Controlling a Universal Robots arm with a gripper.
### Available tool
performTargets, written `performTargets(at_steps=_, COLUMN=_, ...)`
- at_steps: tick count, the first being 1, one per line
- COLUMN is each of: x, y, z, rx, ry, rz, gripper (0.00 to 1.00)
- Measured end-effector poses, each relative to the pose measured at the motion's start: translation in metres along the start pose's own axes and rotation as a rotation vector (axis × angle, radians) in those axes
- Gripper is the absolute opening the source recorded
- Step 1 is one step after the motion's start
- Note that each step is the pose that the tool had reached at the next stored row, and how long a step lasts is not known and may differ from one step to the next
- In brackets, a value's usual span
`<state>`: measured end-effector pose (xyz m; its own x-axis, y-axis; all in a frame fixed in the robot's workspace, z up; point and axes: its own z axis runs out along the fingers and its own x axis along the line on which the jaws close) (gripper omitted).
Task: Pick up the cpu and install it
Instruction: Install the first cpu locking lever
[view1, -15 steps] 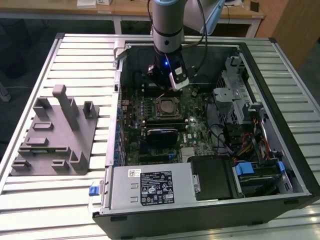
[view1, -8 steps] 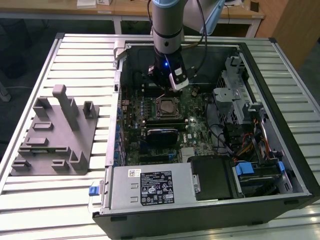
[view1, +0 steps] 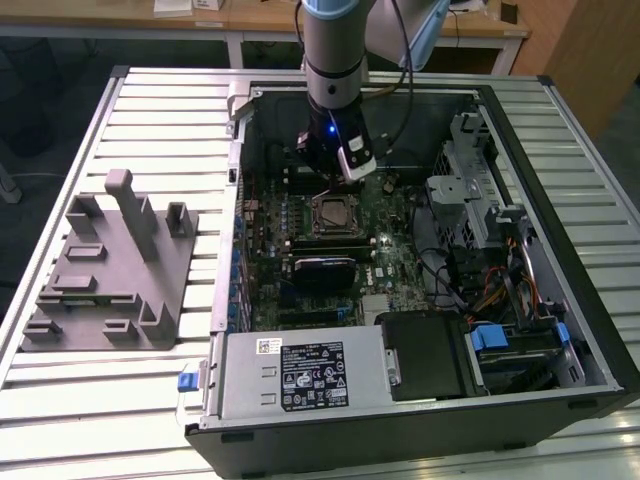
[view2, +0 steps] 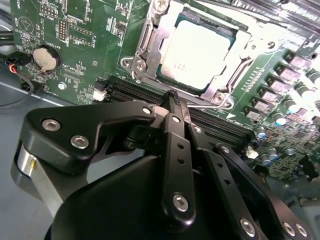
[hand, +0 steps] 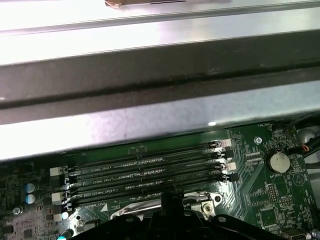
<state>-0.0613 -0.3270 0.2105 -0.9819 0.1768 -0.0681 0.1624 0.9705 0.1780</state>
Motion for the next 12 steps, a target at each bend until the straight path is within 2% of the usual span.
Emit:
performTargets(at_steps=6, x=0.0004, y=0.0031, z=0.0024, rx=0.0005, ry=-0.0043, rz=0.007, gripper=0.11)
performTargets(at_steps=12, x=0.0005, y=0.0042, z=0.0032, rx=0.007, ry=-0.0163, rz=0.067, gripper=0.11)
